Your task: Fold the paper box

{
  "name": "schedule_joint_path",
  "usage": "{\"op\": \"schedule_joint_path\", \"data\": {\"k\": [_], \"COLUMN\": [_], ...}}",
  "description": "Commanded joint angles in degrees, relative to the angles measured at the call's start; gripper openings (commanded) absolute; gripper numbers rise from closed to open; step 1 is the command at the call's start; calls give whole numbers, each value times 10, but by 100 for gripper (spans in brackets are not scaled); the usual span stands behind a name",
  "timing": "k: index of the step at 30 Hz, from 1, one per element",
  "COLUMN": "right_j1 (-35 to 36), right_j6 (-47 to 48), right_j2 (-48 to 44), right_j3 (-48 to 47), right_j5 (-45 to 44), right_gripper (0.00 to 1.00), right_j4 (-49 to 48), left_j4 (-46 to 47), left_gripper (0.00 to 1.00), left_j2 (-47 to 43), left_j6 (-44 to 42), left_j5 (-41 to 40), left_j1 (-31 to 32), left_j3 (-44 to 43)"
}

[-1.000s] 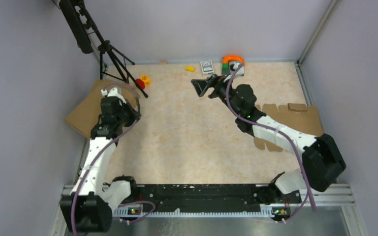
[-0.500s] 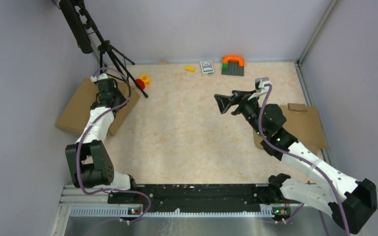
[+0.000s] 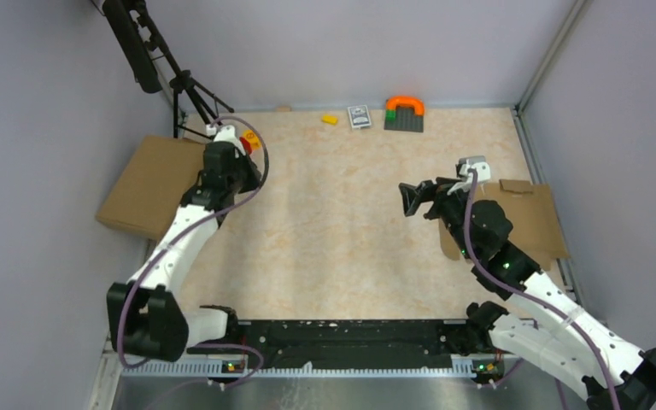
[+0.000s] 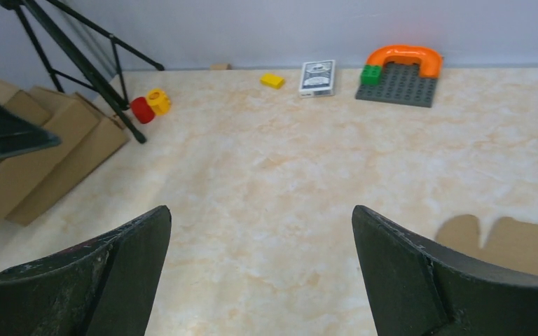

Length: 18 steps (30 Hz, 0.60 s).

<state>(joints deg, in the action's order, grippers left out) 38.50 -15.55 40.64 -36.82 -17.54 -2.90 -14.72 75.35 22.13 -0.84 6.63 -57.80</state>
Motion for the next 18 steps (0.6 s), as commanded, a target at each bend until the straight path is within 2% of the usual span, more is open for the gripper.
{"op": "schedule_joint_path", "data": {"k": [1,3,4,7,8,9,11,14,18], "right_j1": [-18,-45,-65,-144,-169,-188,-199,-217,-235], "right_j6": [51,39,30,-26,-29,-18,11,66,106], "right_j2": [-17,-18,-16,-8,-7,-6,1,45,87], "right_j3": [9,22,31,69,93,119,174,189,250], "right_j5": [-73,-83,-78,-67,-44,-23,-34,-50,-55], "right_gripper": [99,99,99,99,98,97,97,99,99], "right_j4": [41,38,33,-7,-40,-98,-171,-194,-302], "left_j4": [28,39,44,87,114,147,197,261,411], "left_gripper": [11,24,35,73,92,98,99,99,98], "left_j2": [-118,-154,-168,-201,-211,-217,-218,-199,-153], "left_j6": [-11,-18,-20,-23,-25,-30,-54,-115,-187], "left_j5": [-1,-6,-7,-3,-3,-8,-39,-120,-107], "left_j1": [37,40,40,40,40,40,40,39,38], "left_j3": [68,102,116,166,191,215,254,298,359]}}
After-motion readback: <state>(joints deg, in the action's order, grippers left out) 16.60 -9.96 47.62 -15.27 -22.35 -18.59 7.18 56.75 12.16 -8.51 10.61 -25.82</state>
